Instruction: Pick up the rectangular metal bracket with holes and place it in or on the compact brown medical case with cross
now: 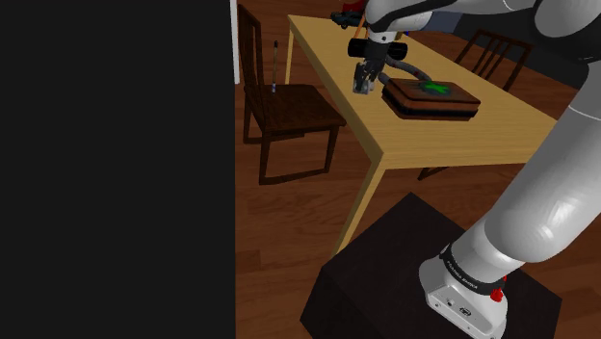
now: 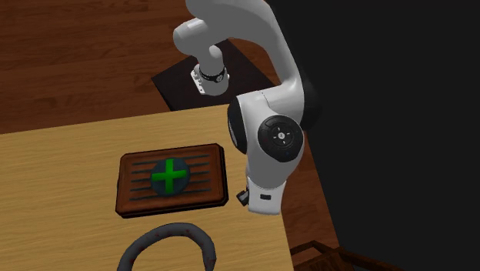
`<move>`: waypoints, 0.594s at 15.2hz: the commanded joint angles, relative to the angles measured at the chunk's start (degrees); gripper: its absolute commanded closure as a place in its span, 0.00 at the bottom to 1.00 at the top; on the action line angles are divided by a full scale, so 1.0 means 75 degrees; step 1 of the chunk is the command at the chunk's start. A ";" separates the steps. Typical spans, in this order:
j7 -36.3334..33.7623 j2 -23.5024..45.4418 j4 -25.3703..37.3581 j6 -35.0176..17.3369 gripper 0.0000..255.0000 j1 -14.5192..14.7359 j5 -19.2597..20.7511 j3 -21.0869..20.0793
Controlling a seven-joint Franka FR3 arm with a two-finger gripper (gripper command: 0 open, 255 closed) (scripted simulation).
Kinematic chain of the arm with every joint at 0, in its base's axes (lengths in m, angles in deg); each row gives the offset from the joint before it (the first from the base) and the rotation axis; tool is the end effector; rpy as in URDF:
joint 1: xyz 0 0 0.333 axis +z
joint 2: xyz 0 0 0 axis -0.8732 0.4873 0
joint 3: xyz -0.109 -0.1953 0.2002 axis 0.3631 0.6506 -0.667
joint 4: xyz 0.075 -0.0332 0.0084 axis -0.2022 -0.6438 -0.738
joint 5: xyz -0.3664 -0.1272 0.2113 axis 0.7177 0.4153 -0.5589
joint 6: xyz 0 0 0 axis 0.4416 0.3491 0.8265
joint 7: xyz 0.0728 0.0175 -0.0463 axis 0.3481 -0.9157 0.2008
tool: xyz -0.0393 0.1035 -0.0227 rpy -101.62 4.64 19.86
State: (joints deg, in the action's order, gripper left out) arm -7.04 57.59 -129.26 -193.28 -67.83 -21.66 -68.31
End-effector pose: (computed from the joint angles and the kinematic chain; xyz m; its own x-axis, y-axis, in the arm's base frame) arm 0.6157 -0.2292 0.4161 0.9986 0.0107 0.0509 0.0068 -0.9972 0.0751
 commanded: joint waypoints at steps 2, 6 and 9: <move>-0.0003 -0.0075 0.0206 0.0281 1.00 0.0005 0.0018 0.0002; 0.0002 -0.0142 0.0533 0.0673 1.00 0.0008 0.0031 0.0005; 0.0008 -0.0176 0.0799 0.0972 1.00 0.0008 0.0037 0.0007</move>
State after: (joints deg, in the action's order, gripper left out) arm -7.05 56.33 -123.95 -186.75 -67.74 -21.38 -68.28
